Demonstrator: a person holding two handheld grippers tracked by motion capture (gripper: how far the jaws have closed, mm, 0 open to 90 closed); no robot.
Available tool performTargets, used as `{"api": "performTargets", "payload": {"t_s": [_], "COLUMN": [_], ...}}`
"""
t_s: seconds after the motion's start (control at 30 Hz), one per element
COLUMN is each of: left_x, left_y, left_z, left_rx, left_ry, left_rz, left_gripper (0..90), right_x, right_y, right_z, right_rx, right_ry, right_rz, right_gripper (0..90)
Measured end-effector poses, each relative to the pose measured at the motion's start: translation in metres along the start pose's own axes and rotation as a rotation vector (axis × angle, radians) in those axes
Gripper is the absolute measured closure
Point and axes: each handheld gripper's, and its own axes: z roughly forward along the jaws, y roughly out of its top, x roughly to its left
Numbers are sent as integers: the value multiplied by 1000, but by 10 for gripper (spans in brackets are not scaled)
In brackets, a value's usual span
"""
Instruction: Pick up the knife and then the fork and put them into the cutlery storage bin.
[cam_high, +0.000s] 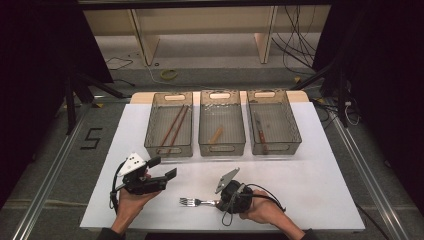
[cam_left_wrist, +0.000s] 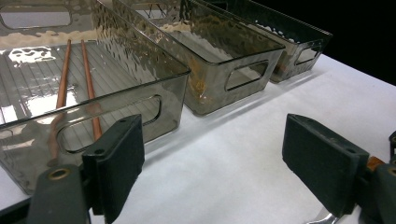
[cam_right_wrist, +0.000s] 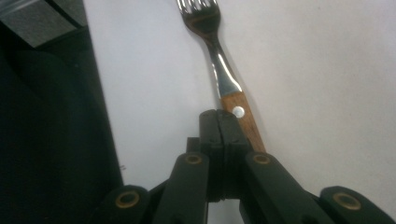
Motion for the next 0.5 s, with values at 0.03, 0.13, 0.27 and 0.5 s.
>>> {"api": "performTargets", "payload": {"t_s": [0.03,0.13,0.27,0.5], "left_x": [0,0,0,0], "left_y": [0,0,0,0], "left_z": [0,0,0,1], "left_rx": [0,0,0,1], "left_ry": [0,0,-1,-1], "left_rz": [-1,-1,0,1], "left_gripper": [205,205,204,204], "right_x": [0,0,-7,-9], "right_y": [1,5,6,7], "right_z": [-2,-13,-21,-15], "right_rx": [-11,-48,-57,-10], "right_ry": [6,-19,-29,-44], "right_rz": [-1,-11,0,-15], "right_gripper": [900,851,649,524]}}
